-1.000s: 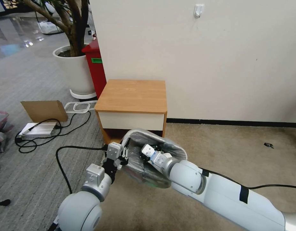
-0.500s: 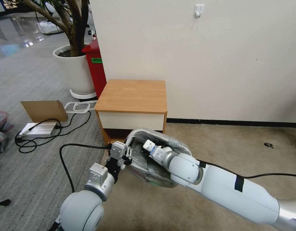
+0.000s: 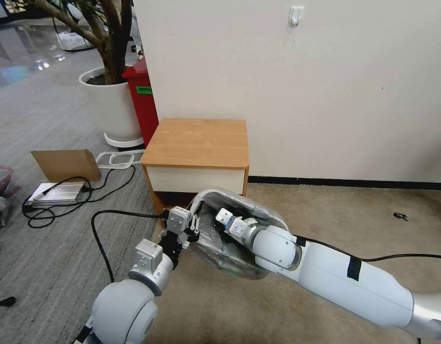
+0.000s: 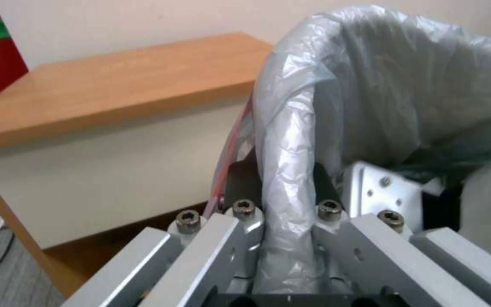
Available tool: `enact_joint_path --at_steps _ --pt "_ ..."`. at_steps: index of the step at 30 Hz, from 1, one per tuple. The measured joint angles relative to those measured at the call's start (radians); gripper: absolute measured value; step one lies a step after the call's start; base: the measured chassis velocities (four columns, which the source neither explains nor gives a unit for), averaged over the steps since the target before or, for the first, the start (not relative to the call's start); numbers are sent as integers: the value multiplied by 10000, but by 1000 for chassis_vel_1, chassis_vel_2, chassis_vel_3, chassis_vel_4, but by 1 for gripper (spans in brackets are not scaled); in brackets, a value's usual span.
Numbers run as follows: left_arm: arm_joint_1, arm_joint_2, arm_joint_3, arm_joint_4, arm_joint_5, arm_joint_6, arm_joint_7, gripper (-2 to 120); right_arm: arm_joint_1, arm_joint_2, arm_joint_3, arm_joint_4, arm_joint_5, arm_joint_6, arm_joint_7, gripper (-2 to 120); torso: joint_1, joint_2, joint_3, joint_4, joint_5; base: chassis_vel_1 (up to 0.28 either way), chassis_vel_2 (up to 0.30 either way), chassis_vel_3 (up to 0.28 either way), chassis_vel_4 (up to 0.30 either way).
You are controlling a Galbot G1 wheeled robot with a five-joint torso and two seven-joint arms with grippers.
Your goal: Pick up the garbage bag from the table and place it over the trash can.
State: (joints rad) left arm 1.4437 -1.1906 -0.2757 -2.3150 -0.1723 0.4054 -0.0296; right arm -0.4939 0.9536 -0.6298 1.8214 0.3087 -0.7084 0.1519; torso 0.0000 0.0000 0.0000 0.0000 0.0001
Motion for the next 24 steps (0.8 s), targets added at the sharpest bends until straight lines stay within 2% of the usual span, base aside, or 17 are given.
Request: enact_joint_path --at_steps 5,10,11,24 --pt "-79 -121 -98 501 -288 -16 -73 5 -22 -295 84 564 510 3 22 0 0 0 -1 0 -2 0 0 0 0" --pt "-140 -159 -113 616 -514 4 -163 5 -25 -412 85 750 598 4 11 0 0 -1 -1 0 -2 0 0 0 0" --pt "-308 -249 -76 745 -1394 361 -483 5 -92 -725 91 1158 885 15 -58 0 0 0 -1 0 -2 0 0 0 0" --pt "-449 -394 -31 1163 -2777 708 -1270 5 -858 -1179 838 1870 1431 36 -275 0 0 0 -1 0 0 0 0 0 0"
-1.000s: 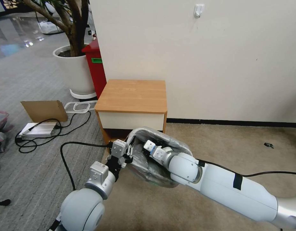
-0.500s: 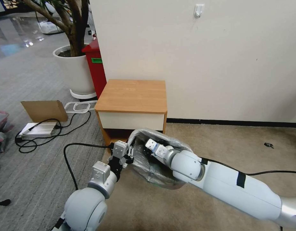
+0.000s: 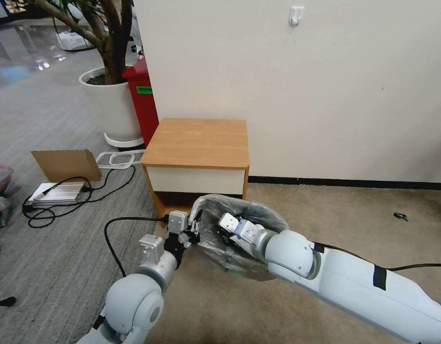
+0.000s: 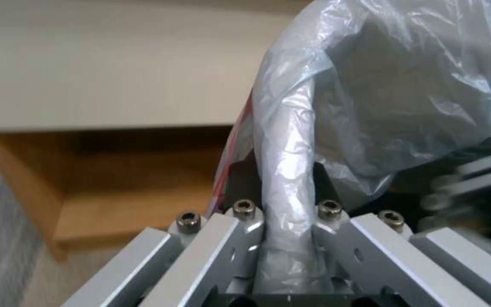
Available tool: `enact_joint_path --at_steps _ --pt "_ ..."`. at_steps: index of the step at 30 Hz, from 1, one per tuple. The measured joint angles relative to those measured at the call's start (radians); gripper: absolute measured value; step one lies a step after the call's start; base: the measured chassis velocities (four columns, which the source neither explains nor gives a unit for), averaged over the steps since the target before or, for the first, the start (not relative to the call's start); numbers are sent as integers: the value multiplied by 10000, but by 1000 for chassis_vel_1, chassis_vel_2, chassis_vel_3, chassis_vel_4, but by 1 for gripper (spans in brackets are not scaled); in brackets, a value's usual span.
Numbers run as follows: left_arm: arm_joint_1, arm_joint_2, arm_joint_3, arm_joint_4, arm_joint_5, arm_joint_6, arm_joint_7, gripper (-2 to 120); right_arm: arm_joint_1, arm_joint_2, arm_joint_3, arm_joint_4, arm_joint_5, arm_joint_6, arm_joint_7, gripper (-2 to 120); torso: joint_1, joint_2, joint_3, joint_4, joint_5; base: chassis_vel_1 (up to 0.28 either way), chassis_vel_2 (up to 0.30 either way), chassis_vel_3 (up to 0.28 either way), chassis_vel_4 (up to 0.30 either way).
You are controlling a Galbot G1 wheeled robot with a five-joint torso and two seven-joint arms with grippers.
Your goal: Pick up the garbage bag from the table and place it over the trash can.
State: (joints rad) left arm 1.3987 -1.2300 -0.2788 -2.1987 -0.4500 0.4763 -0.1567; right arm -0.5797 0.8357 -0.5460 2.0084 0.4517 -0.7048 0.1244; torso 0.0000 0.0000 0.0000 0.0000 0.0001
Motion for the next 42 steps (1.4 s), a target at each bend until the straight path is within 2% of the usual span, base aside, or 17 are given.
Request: enact_joint_path --at_steps 6,10,13,14,17,18,21,23,25,27,29,31,33,35,37,39,42 --pt "-93 -121 -33 349 -1102 150 -616 5 -563 -372 710 592 592 18 -6 0 -1 0 0 0 0 0 0 0 0" --pt "-245 -267 -27 770 -2207 247 -1411 5 -1571 -685 1843 1224 1040 583 41 0 -1 0 0 0 0 0 0 0 0" --pt "-268 -402 -13 1050 -3071 449 -2080 5 -2657 -904 2591 1651 1181 1916 668 0 0 2 0 -2 -1 0 0 0 0" --pt "-268 -402 -13 1050 -3071 449 -2080 5 -2657 -904 2591 1651 1181 1916 668 0 0 2 0 -2 -1 0 0 0 0" --pt "-71 -501 52 1256 -3408 539 -2342 5 -3935 -431 3356 1710 685 3598 1821 0 0 2 0 1 0 0 0 0 0" --pt "-71 -501 52 1256 -3408 539 -2342 5 -3935 -431 3356 1710 685 3598 1821 0 0 2 0 1 0 0 0 0 0" --pt "337 -533 157 1314 -3444 647 -2366 5 -5695 686 5198 1824 -360 4401 2179 14 0 2 0 1 1 0 0 0 0" --pt "387 -530 178 1314 -3445 655 -2365 5 -5872 793 5382 1837 -474 4452 2177 15 0 2 0 1 1 0 0 0 0" --pt "815 -508 288 1285 -3423 692 -2365 5 -7695 1983 7177 2023 -1581 4971 1867 28 0 3 -1 -1 -1 0 0 0 0" --pt "946 -509 322 1262 -3407 696 -2365 5 -8261 2330 7631 2083 -1834 5142 1730 32 0 3 -1 -1 0 0 0 0 0" --pt "1157 -621 388 1354 -3096 689 -2351 5 -9527 3244 8515 2161 -2347 5641 1549 45 0 3 -1 -2 -2 0 0 0 0" --pt "1166 -639 398 1376 -3040 684 -2347 5 -9651 3342 8592 2160 -2385 5697 1535 47 0 3 -1 -2 -1 0 0 0 0" --pt "1186 -806 510 1523 -2600 598 -2297 5 -10200 3787 8979 2038 -2523 6094 1497 59 0 3 -2 1 2 0 0 0 0" --pt "1186 -829 535 1538 -2533 581 -2293 5 -10249 3811 9020 2009 -2535 6149 1497 61 0 3 -2 1 2 0 0 0 0" --pt "1211 -936 724 1620 -1834 504 -2175 5 -10454 3828 9275 1832 -2511 6417 1512 73 -1 4 -3 2 4 0 0 0 0" --pt "1235 -950 775 1645 -1603 474 -2109 5 -10492 3821 9346 1800 -2484 6453 1517 77 0 4 -3 2 4 0 0 0 0" --pt "1314 -957 884 1663 -1242 449 -2050 15 -10586 3835 9545 1710 -2437 6560 1519 90 0 4 -3 2 3 0 0 0 0"
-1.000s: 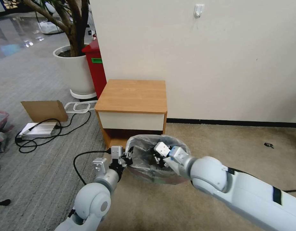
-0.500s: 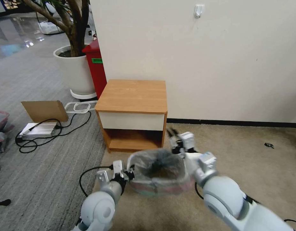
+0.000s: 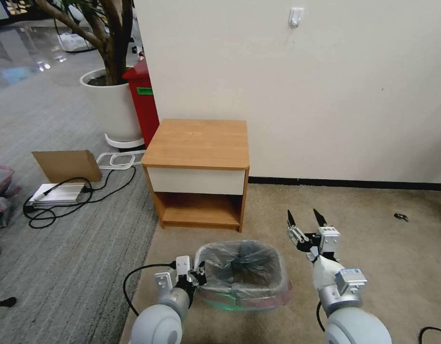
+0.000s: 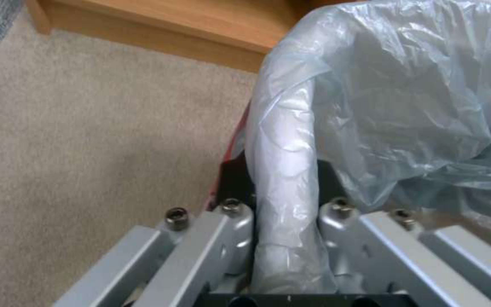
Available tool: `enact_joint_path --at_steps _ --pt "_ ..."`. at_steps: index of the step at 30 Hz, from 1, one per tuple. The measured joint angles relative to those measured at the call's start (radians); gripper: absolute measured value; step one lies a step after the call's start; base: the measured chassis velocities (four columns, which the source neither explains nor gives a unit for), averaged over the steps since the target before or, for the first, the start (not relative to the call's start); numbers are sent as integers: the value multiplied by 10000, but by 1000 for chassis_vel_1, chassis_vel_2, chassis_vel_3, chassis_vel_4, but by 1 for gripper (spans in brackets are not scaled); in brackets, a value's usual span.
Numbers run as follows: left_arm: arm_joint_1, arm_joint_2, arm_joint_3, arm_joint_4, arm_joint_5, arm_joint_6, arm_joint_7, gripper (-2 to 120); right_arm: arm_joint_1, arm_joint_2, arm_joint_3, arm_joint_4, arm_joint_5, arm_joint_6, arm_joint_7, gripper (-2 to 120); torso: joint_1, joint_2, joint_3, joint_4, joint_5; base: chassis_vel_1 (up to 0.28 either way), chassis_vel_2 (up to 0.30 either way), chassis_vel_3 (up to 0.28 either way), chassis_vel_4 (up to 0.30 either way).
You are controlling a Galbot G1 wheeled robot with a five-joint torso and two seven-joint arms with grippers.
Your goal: Pick up the garbage bag from the table and place it over the trash can.
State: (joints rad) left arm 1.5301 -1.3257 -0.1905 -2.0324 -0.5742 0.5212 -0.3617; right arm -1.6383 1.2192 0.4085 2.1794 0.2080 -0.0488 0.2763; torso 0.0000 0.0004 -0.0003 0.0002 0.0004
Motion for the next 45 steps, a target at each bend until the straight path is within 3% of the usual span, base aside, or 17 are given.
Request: enact_joint_path --at_steps 4,11,14,18,20,27,30,32,33,35,40,45 --pt "109 9 48 -124 131 0 4 29 -112 -4 125 -54 10 129 -3 99 -1 -1 1 -1 -4 0 0 0 0" --pt "297 35 128 -480 158 161 8 51 -312 0 174 -74 13 284 -4 100 0 -3 4 -4 -9 0 0 0 0" --pt "366 12 87 -655 216 157 34 68 -426 17 172 -68 16 353 0 100 0 -4 4 -4 -8 0 0 0 0" --pt "375 9 50 -697 237 139 53 75 -470 24 173 -51 17 377 4 100 0 -4 4 -3 -6 0 0 0 0" --pt "377 13 -61 -827 296 67 211 89 -563 46 213 -8 24 424 16 100 0 -4 4 -4 -5 0 0 0 0" --pt "605 -7 -285 -1368 406 -118 468 99 -757 128 387 57 700 564 9 100 0 -4 4 -3 -5 0 0 0 0" --pt "946 17 -739 -1587 1376 -1172 1127 100 -985 152 472 139 1267 856 -47 100 0 -4 3 -4 -5 0 0 0 0" --pt "1014 18 -878 -1621 1633 -1417 1310 100 -1033 161 480 146 1318 970 -55 100 0 -4 3 -4 -5 0 0 0 0" --pt "1265 7 -1597 -1809 2888 -2566 1993 100 -1188 219 500 154 1378 1428 -122 100 0 -4 3 -1 -4 0 0 0 0" --pt "1415 7 -2178 -1958 3805 -3434 2314 100 -1354 416 581 155 1372 1786 -358 100 0 -4 3 -1 -5 0 0 0 0" --pt "1647 46 -3320 -2044 5048 -4477 2830 100 -1508 834 708 -99 1214 2190 -735 100 0 -4 3 -2 -4 0 0 0 0" --pt "1814 -5 -3589 -1891 5380 -4737 2917 100 -1394 946 782 -484 1057 2366 -835 100 0 -4 3 -3 -4 0 0 0 0"
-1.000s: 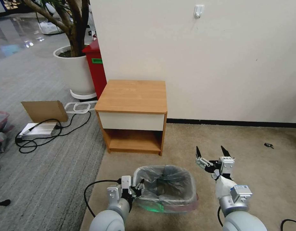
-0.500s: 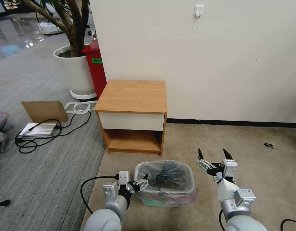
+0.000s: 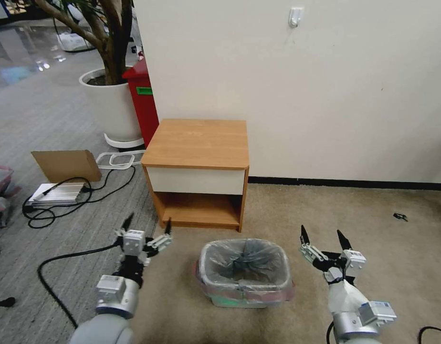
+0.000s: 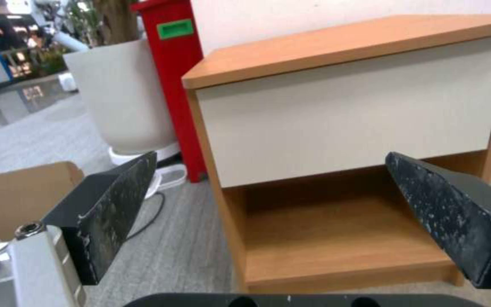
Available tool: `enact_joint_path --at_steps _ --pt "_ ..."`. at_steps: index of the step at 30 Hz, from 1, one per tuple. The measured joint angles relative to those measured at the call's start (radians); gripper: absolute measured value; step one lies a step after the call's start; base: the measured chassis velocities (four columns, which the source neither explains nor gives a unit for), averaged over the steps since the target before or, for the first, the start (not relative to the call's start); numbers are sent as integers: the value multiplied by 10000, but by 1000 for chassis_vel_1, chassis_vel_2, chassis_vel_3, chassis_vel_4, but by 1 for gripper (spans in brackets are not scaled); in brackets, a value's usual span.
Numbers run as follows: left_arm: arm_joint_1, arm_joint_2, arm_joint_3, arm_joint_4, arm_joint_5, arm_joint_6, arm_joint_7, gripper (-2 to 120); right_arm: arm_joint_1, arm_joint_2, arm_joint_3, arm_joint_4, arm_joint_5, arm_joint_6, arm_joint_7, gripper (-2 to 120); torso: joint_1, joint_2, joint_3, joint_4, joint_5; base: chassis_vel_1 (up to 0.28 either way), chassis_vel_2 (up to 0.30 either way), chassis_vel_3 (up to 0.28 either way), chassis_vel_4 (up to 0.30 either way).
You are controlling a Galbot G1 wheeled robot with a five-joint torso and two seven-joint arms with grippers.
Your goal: Pick up the garbage bag from the table and place it over the trash can.
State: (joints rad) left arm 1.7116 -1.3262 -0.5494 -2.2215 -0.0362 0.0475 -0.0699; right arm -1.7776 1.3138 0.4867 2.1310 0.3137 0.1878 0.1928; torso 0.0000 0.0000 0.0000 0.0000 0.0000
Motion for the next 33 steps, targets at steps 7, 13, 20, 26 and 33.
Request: enact_joint_path --at_steps 7,13,20,26,33 --pt "184 -121 23 -87 326 38 10 100 35 -42 141 -92 -111 59 -17 100 0 0 0 0 0 0 0 0 0" --pt "183 -123 44 -88 325 75 10 100 39 -50 142 -93 -119 59 -17 100 0 0 0 0 0 0 0 0 0" --pt "174 -122 62 -88 301 104 0 100 44 -56 142 -93 -122 47 -17 100 0 0 0 0 0 0 0 0 0" --pt "170 -118 69 -88 279 117 -17 100 46 -60 140 -93 -122 39 -16 100 0 0 0 0 0 0 0 0 0" --pt "166 -115 73 -88 267 125 -25 100 47 -62 136 -92 -122 33 -13 100 0 0 0 0 0 0 0 0 0"
